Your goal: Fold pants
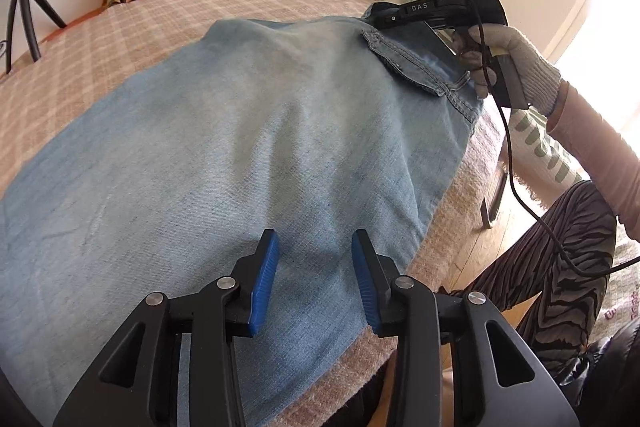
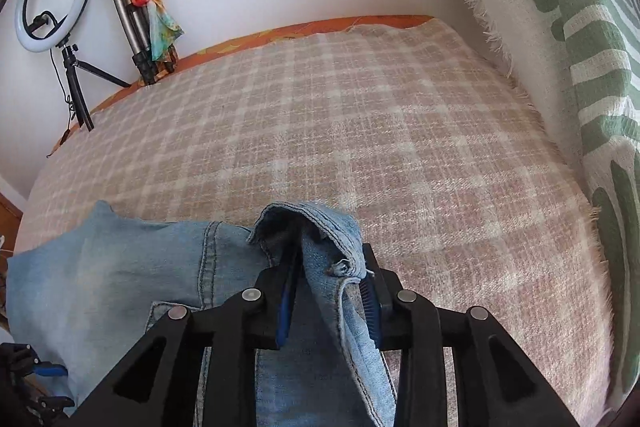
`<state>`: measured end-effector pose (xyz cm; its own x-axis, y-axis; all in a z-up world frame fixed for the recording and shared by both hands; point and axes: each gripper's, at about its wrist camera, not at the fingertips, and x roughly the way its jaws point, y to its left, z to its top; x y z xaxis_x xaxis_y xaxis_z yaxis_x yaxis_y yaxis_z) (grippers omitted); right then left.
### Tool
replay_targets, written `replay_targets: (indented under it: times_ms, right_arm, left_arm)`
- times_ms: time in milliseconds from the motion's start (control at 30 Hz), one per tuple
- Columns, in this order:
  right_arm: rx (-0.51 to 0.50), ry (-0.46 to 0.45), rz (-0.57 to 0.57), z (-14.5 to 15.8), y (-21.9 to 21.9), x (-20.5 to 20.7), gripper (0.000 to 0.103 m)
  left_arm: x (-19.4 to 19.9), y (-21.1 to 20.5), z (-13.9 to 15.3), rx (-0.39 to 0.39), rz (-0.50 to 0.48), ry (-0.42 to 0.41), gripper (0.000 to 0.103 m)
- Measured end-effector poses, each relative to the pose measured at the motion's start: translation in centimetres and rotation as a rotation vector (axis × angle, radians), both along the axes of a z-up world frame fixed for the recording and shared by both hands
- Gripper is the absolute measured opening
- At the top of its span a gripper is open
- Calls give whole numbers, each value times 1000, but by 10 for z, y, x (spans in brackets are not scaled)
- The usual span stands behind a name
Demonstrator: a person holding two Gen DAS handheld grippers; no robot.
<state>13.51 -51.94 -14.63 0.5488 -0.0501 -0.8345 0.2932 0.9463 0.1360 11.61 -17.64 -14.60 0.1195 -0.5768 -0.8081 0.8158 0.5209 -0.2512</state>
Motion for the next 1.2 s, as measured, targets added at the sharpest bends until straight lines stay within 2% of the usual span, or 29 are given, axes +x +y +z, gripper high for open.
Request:
replay_targets:
  times_ms: [167,300,467,633,733,967,1067,1200]
  right_arm:
    - [-65,-80,-3,34,10,-16,63]
    - [-85,-138,17,58,31,-22,67]
    - [-132,-208,56,82,69,-22,76]
    - [-89,-244,143,91,114,-14,79]
    - [-69,-258,208,92,143,-7,81]
    - [-47,-277,345,96,205,7,82]
    - [-16,-267,401,92,229,12,82]
    - [-25,-248,477,86,262,15,83]
  left_arm:
    - [8,40,16,-80,105,13,37]
    - [11,76,29,-120,189,-22,45]
    - [26,128,42,-180,343,-22,45]
    - [43,189,55,-261,534,-15,54]
    - [48,233,52,-308,677,10,56]
    - [40,348,28,-341,1005,60,56]
    - [30,395,22,-329,1143,46,56]
    - [11,457,8,-330,1311,45,56]
